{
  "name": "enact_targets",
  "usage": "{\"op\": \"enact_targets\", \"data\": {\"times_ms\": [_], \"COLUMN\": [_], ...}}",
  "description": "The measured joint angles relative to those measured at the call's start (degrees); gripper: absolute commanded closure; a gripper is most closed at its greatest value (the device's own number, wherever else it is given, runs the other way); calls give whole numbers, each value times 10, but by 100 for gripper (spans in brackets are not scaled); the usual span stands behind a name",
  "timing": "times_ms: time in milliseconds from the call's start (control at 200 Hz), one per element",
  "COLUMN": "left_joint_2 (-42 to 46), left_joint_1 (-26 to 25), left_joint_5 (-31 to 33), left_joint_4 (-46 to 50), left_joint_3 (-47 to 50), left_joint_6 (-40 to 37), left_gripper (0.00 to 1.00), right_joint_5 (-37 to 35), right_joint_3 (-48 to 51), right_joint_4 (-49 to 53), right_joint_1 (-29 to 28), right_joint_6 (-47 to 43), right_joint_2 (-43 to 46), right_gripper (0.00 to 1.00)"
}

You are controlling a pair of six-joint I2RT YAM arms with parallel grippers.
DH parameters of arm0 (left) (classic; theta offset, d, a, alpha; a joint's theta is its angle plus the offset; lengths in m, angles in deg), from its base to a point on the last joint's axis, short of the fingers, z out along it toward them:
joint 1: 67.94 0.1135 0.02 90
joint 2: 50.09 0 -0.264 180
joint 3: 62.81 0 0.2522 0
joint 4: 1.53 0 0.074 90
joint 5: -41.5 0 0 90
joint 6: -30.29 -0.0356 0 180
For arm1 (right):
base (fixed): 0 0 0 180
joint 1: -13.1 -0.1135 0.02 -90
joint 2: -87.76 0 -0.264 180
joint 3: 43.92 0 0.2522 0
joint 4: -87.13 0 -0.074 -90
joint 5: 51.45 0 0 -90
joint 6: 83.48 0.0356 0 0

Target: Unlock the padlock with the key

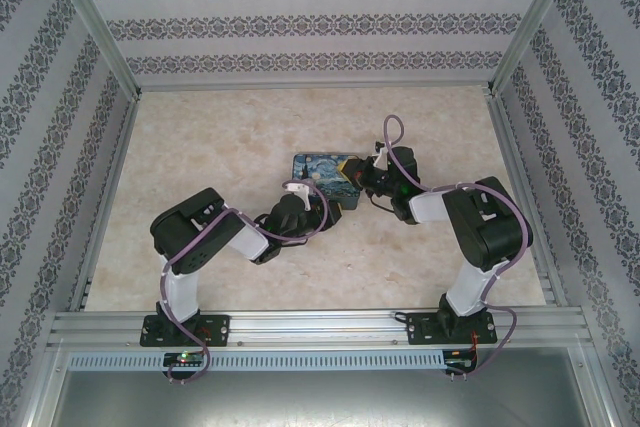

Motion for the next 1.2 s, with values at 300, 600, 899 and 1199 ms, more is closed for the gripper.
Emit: {"op": "enact_targets", "data": {"times_ms": [300,600,899,1199], "left_joint_2": [0,15,0,-20], "left_joint_1": [0,4,7,10], "left_joint_5": [-18,-36,-40,-39], "left_joint_4": [-45,-28,-34,-53], "left_joint_3": [1,1,1,0], "left_joint_6": [23,23,26,24], "left_gripper": [18,13,35,50], "right_joint_5": [3,7,9,15], "right_joint_3": [2,10,12,12], "right_joint_4": [-5,-20,-33,-40], "right_joint_1": [4,7,8,11], "right_joint_6": [0,0,2,4], "right_joint_2": [-3,-3,-7,-11], "right_gripper": [100,100,100,100]}}
